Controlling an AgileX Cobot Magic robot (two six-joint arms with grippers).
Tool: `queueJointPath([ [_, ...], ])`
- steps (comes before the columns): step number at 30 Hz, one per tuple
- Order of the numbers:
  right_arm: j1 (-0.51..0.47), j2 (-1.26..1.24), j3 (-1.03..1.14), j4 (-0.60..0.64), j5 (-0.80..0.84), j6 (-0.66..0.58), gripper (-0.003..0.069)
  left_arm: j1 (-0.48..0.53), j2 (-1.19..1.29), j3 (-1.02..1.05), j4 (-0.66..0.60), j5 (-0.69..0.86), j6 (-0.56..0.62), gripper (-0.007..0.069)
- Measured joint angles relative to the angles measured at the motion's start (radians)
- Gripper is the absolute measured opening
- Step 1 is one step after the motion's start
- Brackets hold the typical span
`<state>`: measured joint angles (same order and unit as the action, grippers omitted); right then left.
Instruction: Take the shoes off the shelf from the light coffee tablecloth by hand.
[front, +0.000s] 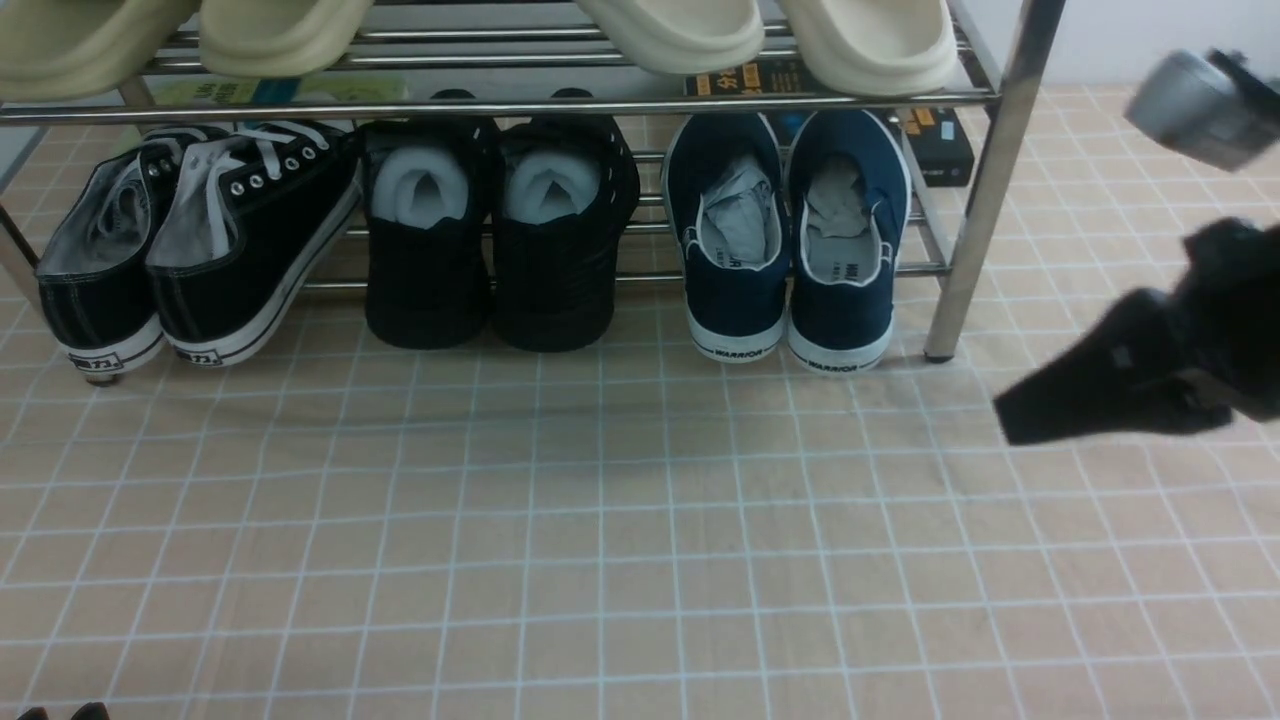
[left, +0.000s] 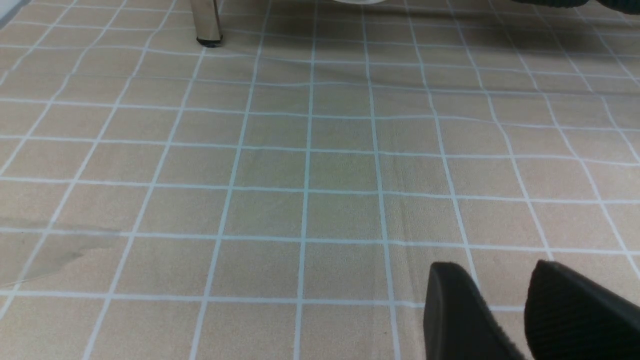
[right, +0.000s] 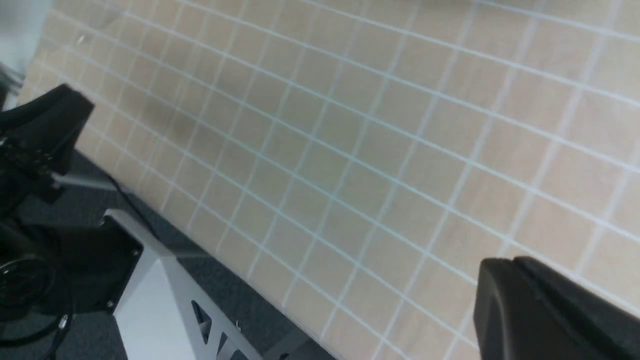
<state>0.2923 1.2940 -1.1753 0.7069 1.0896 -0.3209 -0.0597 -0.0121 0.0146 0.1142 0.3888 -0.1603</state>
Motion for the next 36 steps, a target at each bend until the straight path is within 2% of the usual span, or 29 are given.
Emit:
queueJointPath([
  [5,0.164,0.214,-0.24,-0.197,-0.008,0.145,0.0006,0.0,0.0,0.0,0.0,0.0,0.0,0.0242],
  [6,0.169,0.223,-0.25,-0.207,-0.008,0.152,0.0006,0.0,0.0,0.0,0.0,0.0,0.0,0.0242],
  [8,0.23,0.339,-0.38,-0.321,0.008,0.233,0.0016,0.0,0.0,0.0,0.0,0.0,0.0,0.0242],
  [11,0.263,0.42,-0.476,-0.388,0.031,0.275,0.0034,0.0,0.0,0.0,0.001,0.0,0.0,0.0242],
  [13,0.296,0.517,-0.601,-0.465,0.044,0.31,0.0078,0.0,0.0,0.0,0.001,0.0,0.0,0.0242],
  [14,0.299,0.523,-0.609,-0.465,0.044,0.312,0.0078,0.0,0.0,0.0,0.001,0.0,0.0,0.0242],
  [17,0.329,0.625,-0.747,-0.568,0.036,0.343,0.0173,0.0,0.0,0.0,0.001,0.0,0.0,0.0242],
  [18,0.33,0.635,-0.759,-0.574,0.031,0.344,0.0178,0.0,0.0,0.0,0.001,0.0,0.0,0.0242],
  [19,0.333,0.669,-0.802,-0.617,0.01,0.35,0.0227,0.0,0.0,0.0,0.001,0.0,0.0,0.0242],
  [22,0.334,0.715,-0.836,-0.671,-0.03,0.37,0.0286,0.0,0.0,0.0,0.001,0.0,0.0,0.0242],
  [25,0.334,0.773,-0.85,-0.759,-0.093,0.444,0.0348,0.0,0.0,0.0,0.001,0.0,0.0,0.0242],
  [33,0.334,0.845,-0.852,-0.891,-0.174,0.608,0.0359,0.0,0.0,0.0,0.002,0.0,0.0,0.0242],
  [36,0.334,0.876,-0.853,-0.925,-0.199,0.651,0.0328,0.0,0.0,0.0,0.002,0.0,0.0,0.0242],
])
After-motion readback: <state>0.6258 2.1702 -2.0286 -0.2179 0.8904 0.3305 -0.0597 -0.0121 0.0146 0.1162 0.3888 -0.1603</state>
